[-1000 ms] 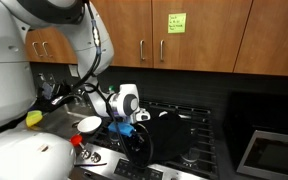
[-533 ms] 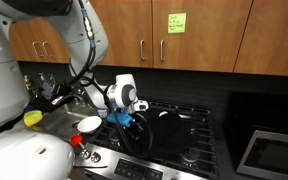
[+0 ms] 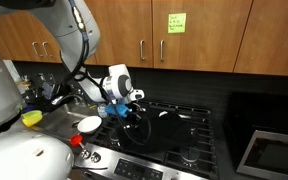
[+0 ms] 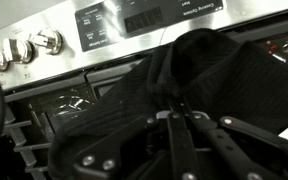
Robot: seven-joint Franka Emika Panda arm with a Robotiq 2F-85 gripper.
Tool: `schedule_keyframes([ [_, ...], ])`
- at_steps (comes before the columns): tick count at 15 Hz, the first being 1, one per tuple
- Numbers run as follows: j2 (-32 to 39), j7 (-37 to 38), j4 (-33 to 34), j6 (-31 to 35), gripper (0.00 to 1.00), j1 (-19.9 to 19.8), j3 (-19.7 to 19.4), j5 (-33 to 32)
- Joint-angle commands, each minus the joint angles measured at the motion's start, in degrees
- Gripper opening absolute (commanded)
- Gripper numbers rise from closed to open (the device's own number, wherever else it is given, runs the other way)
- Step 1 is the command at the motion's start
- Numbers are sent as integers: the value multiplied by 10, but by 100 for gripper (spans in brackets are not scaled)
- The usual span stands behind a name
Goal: Fold the black towel into half diagonally from bottom to top, fold the black towel into half diagonally from left to right
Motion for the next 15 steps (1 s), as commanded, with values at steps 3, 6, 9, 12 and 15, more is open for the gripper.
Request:
schedule_keyframes([
  [3, -40, 51, 4, 6, 1, -24, 50, -37],
  [6, -18, 89, 33, 8, 1, -29, 70, -88],
  [9, 24, 109, 77, 0, 1, -29, 75, -123],
  [12, 70, 112, 120, -5, 1, -21, 68, -145],
  [15, 118, 109, 177, -21, 1, -8, 58, -152],
])
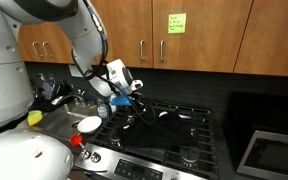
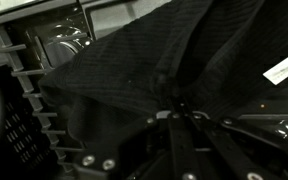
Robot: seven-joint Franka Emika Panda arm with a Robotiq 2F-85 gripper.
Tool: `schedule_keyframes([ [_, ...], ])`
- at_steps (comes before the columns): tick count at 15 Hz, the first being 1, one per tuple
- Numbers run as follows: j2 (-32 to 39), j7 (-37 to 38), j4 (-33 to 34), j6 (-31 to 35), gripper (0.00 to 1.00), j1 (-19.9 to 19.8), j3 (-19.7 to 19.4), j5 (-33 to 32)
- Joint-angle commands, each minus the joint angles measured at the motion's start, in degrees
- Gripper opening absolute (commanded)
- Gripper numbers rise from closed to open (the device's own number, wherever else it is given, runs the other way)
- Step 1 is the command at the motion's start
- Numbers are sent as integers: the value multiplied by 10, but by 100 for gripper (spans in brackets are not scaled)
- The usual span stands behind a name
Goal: Fold the black towel into half diagonally from bottom to top, fold the black towel into half diagonally from left to right
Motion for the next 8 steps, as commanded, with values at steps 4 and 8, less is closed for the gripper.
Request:
schedule_keyframes([
  [4, 115, 2, 144, -41, 1, 31, -16, -6],
  [8, 170, -1, 214, -60, 1, 55, -26, -5],
])
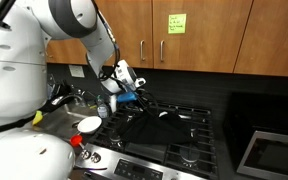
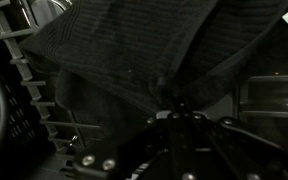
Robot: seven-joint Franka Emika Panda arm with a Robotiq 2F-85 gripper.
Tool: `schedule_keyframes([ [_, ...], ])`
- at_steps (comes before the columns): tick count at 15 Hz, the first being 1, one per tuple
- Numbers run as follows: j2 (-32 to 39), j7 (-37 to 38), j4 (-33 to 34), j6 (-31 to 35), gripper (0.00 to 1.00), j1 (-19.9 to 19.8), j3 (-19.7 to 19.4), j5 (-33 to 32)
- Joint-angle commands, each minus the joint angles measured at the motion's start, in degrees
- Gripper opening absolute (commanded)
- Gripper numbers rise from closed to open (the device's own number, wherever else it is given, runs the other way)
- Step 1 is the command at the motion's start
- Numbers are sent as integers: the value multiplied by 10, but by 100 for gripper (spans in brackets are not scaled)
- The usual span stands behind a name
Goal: Fold the black towel into half diagonally from bottom to top, fold the black towel into half diagonally from left to right
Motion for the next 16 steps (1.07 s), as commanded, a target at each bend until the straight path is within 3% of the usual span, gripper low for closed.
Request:
schedule_keyframes([
  [1, 56, -4, 72, -26, 1, 29, -15, -2],
  [9, 106, 3, 105, -25, 1, 64, -59, -93],
  [16, 148, 24, 134, 9, 1, 62, -55, -215],
])
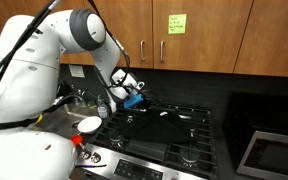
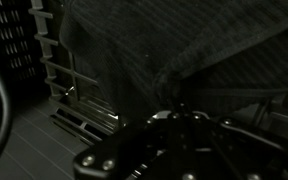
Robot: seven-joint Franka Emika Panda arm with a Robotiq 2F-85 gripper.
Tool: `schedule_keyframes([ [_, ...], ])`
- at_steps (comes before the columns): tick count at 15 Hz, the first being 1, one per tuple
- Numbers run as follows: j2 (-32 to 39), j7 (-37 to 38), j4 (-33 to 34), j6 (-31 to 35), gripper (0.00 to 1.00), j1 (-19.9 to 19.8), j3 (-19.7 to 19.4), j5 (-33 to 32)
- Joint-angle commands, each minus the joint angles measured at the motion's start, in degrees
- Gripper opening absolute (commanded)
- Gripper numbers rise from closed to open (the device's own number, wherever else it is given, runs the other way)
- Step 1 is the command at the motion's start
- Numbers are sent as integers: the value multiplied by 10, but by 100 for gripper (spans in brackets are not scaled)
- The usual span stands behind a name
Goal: Fold the black towel into half diagonally from bottom to top, fold the black towel into half diagonally from left to right
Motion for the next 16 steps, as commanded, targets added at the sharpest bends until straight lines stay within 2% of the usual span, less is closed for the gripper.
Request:
schedule_keyframes([
  [1, 43, 21, 38, 5, 1, 6, -7, -63],
  [8, 136, 42, 117, -13, 1, -10, -7, -153],
  [16, 206, 47, 250, -62, 1, -29, -11, -147],
])
